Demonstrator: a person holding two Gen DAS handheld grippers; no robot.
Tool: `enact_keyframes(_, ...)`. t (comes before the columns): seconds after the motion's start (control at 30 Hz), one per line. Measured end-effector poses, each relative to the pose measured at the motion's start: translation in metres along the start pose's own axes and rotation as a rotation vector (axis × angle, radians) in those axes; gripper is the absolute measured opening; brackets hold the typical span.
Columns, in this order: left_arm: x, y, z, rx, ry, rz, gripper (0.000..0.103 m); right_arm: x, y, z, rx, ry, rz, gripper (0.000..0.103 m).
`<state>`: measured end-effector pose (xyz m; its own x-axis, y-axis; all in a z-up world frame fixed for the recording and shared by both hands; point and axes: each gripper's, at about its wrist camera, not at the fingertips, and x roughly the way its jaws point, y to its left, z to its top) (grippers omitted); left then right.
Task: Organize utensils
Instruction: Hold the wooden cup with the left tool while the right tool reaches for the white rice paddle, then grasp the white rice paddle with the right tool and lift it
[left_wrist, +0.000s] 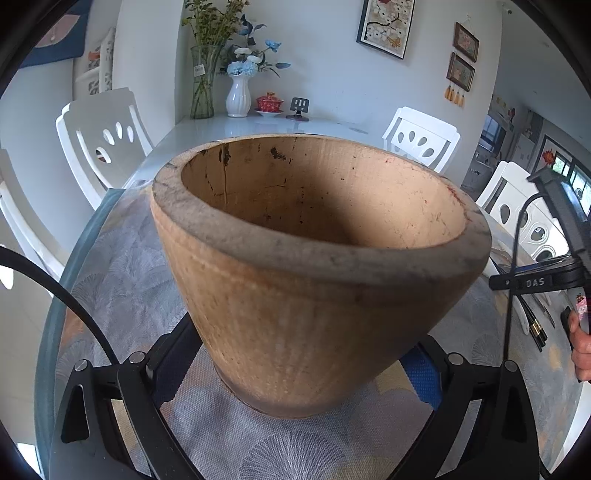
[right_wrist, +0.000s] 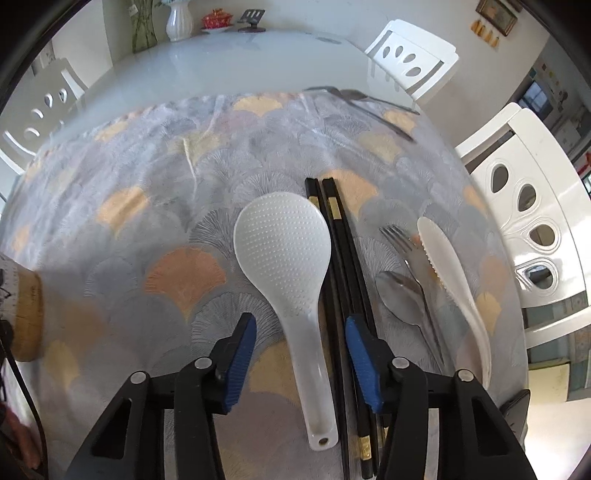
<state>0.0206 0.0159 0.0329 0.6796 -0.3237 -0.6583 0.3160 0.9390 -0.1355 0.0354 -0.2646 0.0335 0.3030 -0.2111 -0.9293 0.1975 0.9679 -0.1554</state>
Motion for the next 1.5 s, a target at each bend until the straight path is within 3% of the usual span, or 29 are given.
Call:
enact_keyframes(0.07, 0.000, -0.001, 0.000, 0.000, 0.000, 0.000, 0.099, 0.008, 0.000, 0.000, 0.009, 0.034, 0.031, 0.033)
enact_keyframes(0.13, 0.000, 0.000, 0.000, 0.000, 0.000, 0.000, 0.099, 0.009, -0.002, -0.001, 0.028, 0.041, 0.070, 0.027)
enact_keyframes(0.2, 0.000, 0.000, 0.000, 0.000, 0.000, 0.000, 0.099, 0.008, -0.006, -0.003, 0.063, 0.063, 0.135, 0.027)
enact_keyframes(0.3, 0.000, -0.001, 0.000, 0.000, 0.000, 0.000, 0.099, 0.006, -0.015, -0.009, 0.140, 0.115, 0.340, 0.027)
enact_keyframes(0.37, 0.000, -0.001, 0.000, 0.000, 0.000, 0.001, 0.099, 0.001, -0.023, -0.012, 0.170, 0.113, 0.387, 0.027)
enact_keyframes(0.43, 0.000, 0.000, 0.000, 0.000, 0.000, 0.001, 0.099, -0.001, -0.027, -0.011, 0.169, 0.114, 0.373, 0.034)
enact_keyframes(0.47, 0.000, -0.001, 0.000, 0.000, 0.000, 0.000, 0.099, -0.001, -0.028, -0.011, 0.168, 0.115, 0.359, 0.051)
enact_keyframes(0.5, 0.000, 0.000, 0.000, 0.000, 0.000, 0.000, 0.099, -0.001, -0.028, -0.011, 0.170, 0.113, 0.346, 0.060)
enact_keyframes(0.53, 0.000, 0.000, 0.000, 0.000, 0.000, 0.001, 0.099, -0.002, -0.028, -0.011, 0.174, 0.104, 0.343, 0.064)
enact_keyframes(0.63, 0.000, -0.001, 0.000, 0.000, 0.000, 0.001, 0.099, 0.004, -0.021, 0.000, 0.173, 0.112, 0.302, 0.064)
enact_keyframes(0.73, 0.000, -0.001, 0.000, 0.000, 0.000, 0.001, 0.099, 0.024, -0.012, 0.013, 0.198, 0.183, 0.225, 0.061)
enact_keyframes(0.9, 0.000, 0.000, 0.000, 0.000, 0.000, 0.001, 0.099, 0.029, 0.007, 0.035, 0.139, 0.182, 0.106, 0.053)
enact_keyframes(0.97, 0.000, 0.000, 0.000, 0.000, 0.000, 0.001, 0.099, 0.028, 0.015, 0.042, 0.108, 0.180, 0.100, 0.039)
enact_keyframes(1.03, 0.000, 0.000, 0.000, 0.000, 0.000, 0.001, 0.099, 0.026, 0.021, 0.047, 0.087, 0.187, 0.116, 0.025)
enact_keyframes(1.17, 0.000, 0.000, 0.000, 0.000, 0.000, 0.000, 0.099, 0.018, 0.028, 0.045, 0.063, 0.172, 0.144, 0.022)
enact_keyframes(1.27, 0.000, -0.001, 0.000, -0.001, 0.001, -0.001, 0.099, 0.003, 0.026, 0.037, 0.074, 0.129, 0.215, 0.021)
enact_keyframes(1.5, 0.000, -0.001, 0.000, -0.001, 0.001, -0.001, 0.099, -0.068, 0.021, 0.025, 0.052, -0.085, 0.358, 0.016)
